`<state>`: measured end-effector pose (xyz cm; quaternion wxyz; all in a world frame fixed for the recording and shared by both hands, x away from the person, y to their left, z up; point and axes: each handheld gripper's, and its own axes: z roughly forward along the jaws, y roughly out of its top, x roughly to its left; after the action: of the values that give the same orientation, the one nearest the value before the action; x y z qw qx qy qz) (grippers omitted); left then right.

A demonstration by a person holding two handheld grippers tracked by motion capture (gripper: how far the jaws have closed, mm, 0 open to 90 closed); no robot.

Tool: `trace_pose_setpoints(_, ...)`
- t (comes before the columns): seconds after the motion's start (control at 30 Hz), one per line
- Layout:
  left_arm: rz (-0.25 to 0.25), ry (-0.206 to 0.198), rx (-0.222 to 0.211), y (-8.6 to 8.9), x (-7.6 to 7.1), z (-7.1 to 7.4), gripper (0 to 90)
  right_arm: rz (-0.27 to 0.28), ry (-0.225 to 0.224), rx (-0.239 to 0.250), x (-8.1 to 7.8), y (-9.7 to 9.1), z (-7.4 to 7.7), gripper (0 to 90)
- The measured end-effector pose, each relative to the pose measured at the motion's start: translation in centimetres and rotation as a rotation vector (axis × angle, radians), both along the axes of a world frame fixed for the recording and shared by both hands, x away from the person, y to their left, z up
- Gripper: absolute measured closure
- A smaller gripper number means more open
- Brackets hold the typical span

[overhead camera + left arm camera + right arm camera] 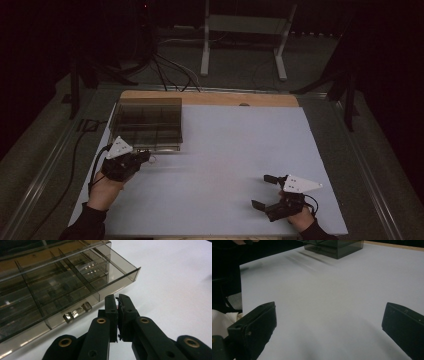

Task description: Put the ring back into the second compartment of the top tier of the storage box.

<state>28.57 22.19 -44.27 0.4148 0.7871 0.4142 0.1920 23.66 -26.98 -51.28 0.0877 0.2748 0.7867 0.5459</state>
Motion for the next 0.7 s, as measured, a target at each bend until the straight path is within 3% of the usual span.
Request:
trace_pose_setpoints(0.43, 0.002, -0.031, -0.002, -0.3, 0.6, 1.2, 88.3, 0.0, 0.001, 0.006, 0.0, 0.0, 0.1, 0.0)
trace_pose_setpoints(0.7, 0.029, -0.056, -0.017, 0.2, 1.4, 2.0, 88.3, -0.001, 0.005, 0.012, 0.0, 0.0, 0.1, 0.0)
